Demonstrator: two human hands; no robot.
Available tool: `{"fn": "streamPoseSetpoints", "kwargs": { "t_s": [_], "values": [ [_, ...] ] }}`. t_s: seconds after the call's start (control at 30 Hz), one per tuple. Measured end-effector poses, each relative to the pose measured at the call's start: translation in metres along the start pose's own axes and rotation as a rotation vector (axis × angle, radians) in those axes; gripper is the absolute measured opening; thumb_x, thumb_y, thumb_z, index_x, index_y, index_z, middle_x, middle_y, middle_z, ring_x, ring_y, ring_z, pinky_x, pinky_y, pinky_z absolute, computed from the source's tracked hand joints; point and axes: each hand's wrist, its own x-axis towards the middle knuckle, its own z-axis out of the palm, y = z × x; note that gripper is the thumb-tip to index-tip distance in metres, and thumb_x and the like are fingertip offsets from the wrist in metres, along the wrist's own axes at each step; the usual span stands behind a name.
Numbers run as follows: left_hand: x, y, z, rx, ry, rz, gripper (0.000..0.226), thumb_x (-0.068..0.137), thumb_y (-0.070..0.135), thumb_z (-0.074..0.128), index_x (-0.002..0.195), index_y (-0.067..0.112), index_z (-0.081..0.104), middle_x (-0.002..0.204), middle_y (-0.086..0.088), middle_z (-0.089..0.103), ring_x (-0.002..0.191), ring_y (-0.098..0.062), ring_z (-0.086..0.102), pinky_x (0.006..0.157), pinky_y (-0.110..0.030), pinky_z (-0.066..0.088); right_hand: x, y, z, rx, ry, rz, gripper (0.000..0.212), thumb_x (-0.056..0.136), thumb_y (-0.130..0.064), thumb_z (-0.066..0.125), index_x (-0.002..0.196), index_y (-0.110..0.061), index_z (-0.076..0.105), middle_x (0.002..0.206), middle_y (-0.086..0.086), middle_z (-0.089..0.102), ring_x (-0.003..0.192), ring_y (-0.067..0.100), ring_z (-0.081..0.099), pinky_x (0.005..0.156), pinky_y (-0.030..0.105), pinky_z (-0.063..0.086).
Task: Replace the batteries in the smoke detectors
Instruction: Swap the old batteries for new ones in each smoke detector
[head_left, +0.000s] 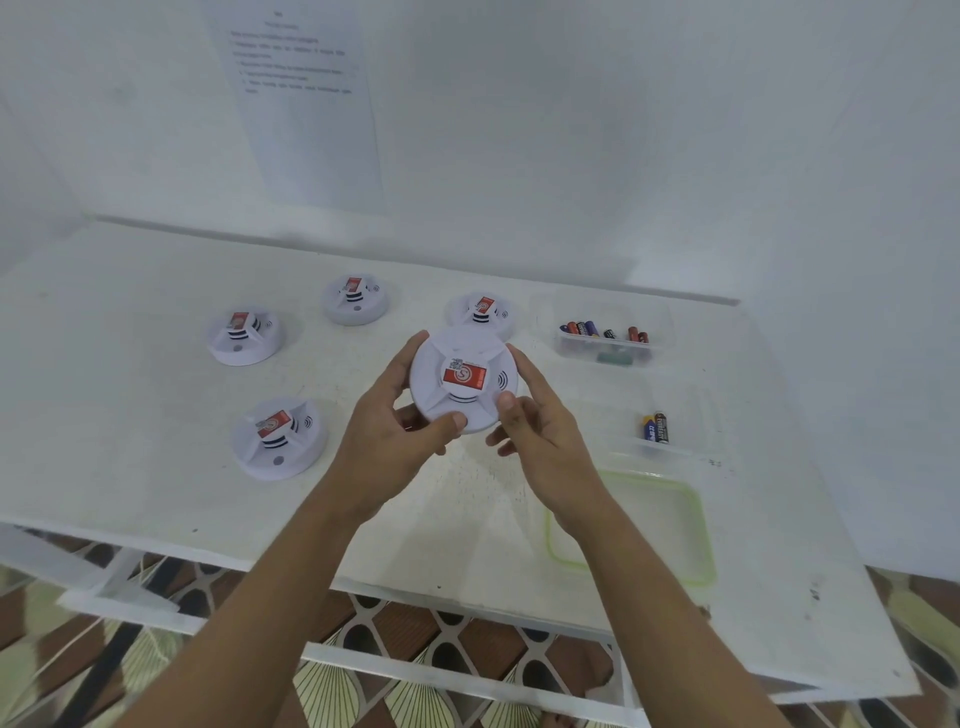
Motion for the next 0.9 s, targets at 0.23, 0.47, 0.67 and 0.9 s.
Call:
{"fn": "streamPoseSetpoints", "kwargs": {
  "t_s": [0.23, 0.47, 0.67, 0.9],
  "values": [
    [0.0014, 0.0001, 0.002, -0.011, -0.002, -0.008, 0.079, 0.084, 0.002, 0.073, 0.15, 0.026, 0.036, 0.135, 0.009, 0.059, 0.101, -0.013, 0.069, 0.066, -0.027, 0.057, 0.0, -0.001, -0.0005, 0.006, 0.013, 0.015, 0.05, 0.104, -0.038, 0.047, 0.153, -0.038, 0.035, 0.112, 0.008, 0.07, 0.078, 0.007, 0.065, 0.076, 0.026, 0.054],
    [0.0024, -0.0008, 0.0027, -0.03, -0.001, -0.007, 0.078, 0.085, 0.002, 0.072, 0.15, 0.026, 0.037, 0.135, 0.008, 0.058, 0.103, -0.013, 0.068, 0.066, -0.025, 0.055, 0.0003, -0.0032, -0.0011, -0.002, 0.011, 0.013, 0.054, 0.101, -0.043, 0.047, 0.153, -0.038, 0.034, 0.112, 0.005, 0.07, 0.079, 0.008, 0.065, 0.076, 0.026, 0.055],
    [0.0028, -0.0016, 0.0024, -0.032, 0.003, 0.002, 0.078, 0.084, 0.001, 0.072, 0.149, 0.025, 0.037, 0.136, 0.007, 0.058, 0.104, -0.01, 0.067, 0.067, -0.023, 0.055, -0.0002, -0.0041, -0.0005, -0.002, 0.005, 0.014, 0.057, 0.099, -0.046, 0.047, 0.154, -0.037, 0.034, 0.114, 0.002, 0.07, 0.08, 0.008, 0.065, 0.076, 0.025, 0.055],
    [0.0023, -0.004, 0.0001, -0.05, 0.002, 0.003, 0.077, 0.085, -0.001, 0.071, 0.149, 0.024, 0.038, 0.136, 0.004, 0.058, 0.103, -0.012, 0.068, 0.066, -0.022, 0.054, 0.0009, -0.0022, 0.0003, -0.008, 0.001, 0.002, 0.048, 0.105, -0.038, 0.047, 0.151, -0.04, 0.035, 0.111, 0.007, 0.07, 0.078, 0.007, 0.065, 0.077, 0.026, 0.056]
  ]
}}
